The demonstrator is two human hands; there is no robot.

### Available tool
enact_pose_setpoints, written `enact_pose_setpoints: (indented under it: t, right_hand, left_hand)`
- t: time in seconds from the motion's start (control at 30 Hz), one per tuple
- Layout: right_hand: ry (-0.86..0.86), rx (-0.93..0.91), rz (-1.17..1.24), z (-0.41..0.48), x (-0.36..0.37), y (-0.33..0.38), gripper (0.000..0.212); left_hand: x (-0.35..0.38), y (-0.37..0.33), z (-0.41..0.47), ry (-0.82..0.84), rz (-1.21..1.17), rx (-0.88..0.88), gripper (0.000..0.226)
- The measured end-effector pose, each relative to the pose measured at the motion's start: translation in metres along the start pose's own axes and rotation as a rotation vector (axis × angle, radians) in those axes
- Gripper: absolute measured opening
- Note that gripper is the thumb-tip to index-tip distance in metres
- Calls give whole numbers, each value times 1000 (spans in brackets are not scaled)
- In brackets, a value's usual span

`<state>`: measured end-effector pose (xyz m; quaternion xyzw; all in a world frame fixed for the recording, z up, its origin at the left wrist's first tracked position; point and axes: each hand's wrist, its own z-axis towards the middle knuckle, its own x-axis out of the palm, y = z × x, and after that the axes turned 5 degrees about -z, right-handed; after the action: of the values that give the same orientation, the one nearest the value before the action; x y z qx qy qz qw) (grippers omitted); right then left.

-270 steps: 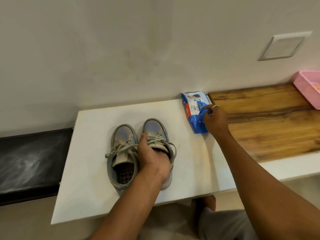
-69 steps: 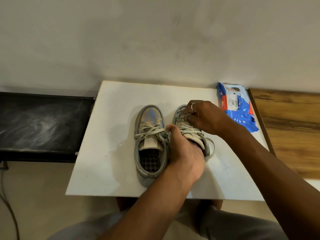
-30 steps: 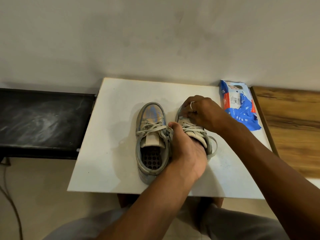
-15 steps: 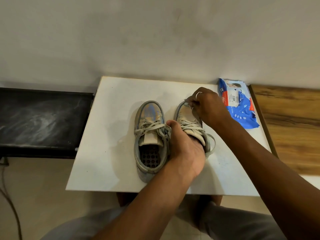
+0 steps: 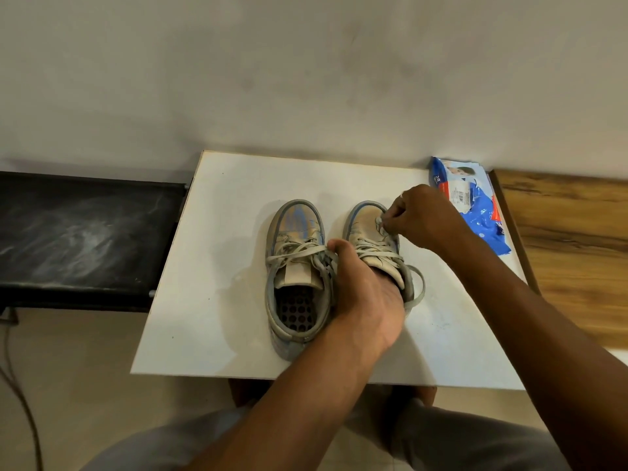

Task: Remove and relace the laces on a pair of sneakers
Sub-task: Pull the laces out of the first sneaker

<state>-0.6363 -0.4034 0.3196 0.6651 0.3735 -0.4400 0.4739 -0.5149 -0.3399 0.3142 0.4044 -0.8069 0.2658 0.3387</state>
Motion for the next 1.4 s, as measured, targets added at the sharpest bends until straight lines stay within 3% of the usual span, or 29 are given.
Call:
enact_pose_setpoints:
  t: [0.13, 0.4, 0.63, 1.0, 1.1, 1.23, 1.3, 1.4]
  right_hand:
    - [-203, -47, 38, -5, 14, -2, 8]
    - [-280, -69, 150, 6, 20, -1, 19]
    - [-116, -10, 121, 10, 8, -4, 18]
    - [341, 321, 336, -13, -17, -13, 17]
    - [291, 337, 391, -17, -13, -14, 15]
    - [-28, 152, 275, -22, 5, -13, 17]
    - [-23, 89, 286, -27, 5, -16, 13]
    - [130, 51, 335, -37, -1, -27, 5]
  left_hand:
    - [-1, 1, 1, 15, 4, 12, 67]
    - [-4, 4, 3, 19, -1, 37, 69]
    - [-4, 3, 4, 23, -11, 37, 68]
    - [-1, 1, 0, 11, 40, 34, 70]
    - [-2, -1, 1, 13, 45, 43, 67]
    - [-3, -1, 1, 49, 18, 46, 65]
    - [-3, -2, 0, 60, 21, 41, 66]
    - [-1, -4, -4, 55, 23, 18, 68]
